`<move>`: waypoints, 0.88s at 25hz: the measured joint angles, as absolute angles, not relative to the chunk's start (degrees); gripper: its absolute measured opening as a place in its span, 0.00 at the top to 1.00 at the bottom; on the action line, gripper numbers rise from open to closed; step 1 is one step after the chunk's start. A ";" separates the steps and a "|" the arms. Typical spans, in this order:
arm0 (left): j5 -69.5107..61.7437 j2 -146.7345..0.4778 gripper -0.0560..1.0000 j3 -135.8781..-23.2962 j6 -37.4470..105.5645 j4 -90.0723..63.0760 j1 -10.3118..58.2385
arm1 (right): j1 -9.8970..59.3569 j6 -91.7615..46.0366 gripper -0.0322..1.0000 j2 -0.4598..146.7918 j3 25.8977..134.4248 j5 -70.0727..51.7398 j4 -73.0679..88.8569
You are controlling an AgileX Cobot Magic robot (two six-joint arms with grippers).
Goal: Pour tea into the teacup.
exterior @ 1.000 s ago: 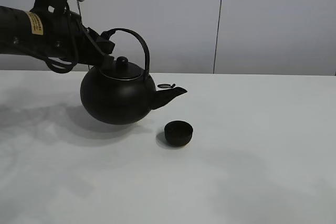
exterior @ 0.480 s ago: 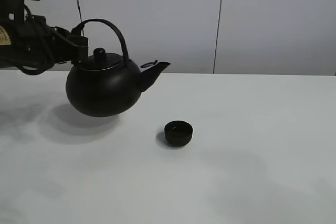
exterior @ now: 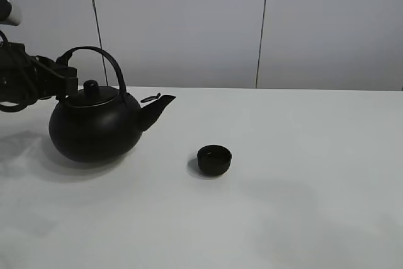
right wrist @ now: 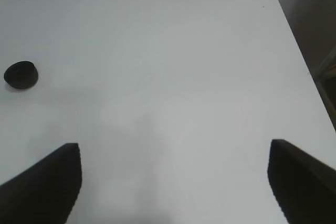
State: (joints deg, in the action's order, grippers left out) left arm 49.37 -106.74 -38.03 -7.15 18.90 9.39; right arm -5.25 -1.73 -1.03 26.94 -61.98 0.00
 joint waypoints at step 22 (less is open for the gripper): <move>60.31 -109.73 0.60 -35.30 -7.81 20.44 9.49 | -5.25 -1.73 0.33 -1.03 26.94 -61.96 0.00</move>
